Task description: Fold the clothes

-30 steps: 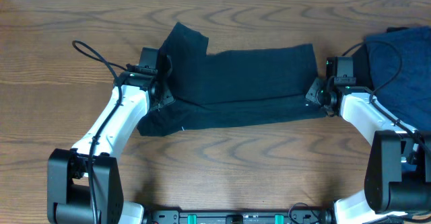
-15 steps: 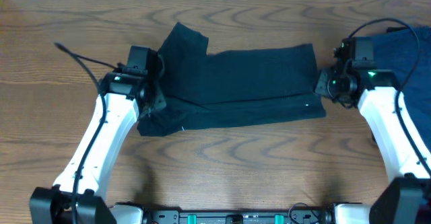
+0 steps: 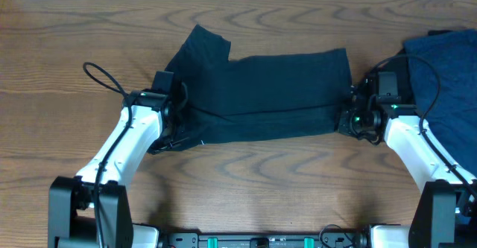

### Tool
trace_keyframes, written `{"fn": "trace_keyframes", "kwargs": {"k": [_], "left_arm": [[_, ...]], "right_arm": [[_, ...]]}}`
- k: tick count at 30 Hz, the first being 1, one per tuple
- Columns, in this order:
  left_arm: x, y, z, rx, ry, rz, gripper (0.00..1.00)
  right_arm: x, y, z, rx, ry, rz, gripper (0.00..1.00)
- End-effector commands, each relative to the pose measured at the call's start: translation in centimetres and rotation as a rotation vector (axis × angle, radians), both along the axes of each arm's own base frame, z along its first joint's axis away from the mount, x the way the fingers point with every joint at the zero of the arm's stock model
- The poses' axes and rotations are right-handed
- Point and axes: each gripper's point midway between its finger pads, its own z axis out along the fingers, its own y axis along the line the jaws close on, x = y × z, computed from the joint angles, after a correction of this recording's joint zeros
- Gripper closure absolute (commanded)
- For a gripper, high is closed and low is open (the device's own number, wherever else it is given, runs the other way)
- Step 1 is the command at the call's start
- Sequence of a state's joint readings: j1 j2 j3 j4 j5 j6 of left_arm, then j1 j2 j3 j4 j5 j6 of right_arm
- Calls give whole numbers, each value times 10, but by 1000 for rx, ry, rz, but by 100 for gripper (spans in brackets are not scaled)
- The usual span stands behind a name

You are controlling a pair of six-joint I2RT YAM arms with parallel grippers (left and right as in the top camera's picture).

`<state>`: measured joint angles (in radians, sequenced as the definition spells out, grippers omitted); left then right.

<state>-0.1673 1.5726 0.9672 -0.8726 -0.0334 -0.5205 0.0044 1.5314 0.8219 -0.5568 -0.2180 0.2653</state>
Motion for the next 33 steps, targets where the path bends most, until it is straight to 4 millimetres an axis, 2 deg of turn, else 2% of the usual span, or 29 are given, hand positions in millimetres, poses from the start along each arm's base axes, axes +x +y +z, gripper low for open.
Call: {"fn": "trace_keyframes", "kwargs": {"k": [1,6,15,21,33], "left_arm": [[-4,2,-7,4,26,13,94],[0,1,-8,2,13,13,94],[6,0,-8,-1,-10,14,94],[13,-1,-9,-5,-35,21,94],[15,-1,-16,-4,-26,25,94]], "right_arm": [[-1,9,-2,18,-25,97,99],[4,10,0,16,-51,105,99],[6,24,2,29,-73,164,99],[7,6,-5,-77,-69,130,99],[7,4,-28,-84,-82,111,99]]}}
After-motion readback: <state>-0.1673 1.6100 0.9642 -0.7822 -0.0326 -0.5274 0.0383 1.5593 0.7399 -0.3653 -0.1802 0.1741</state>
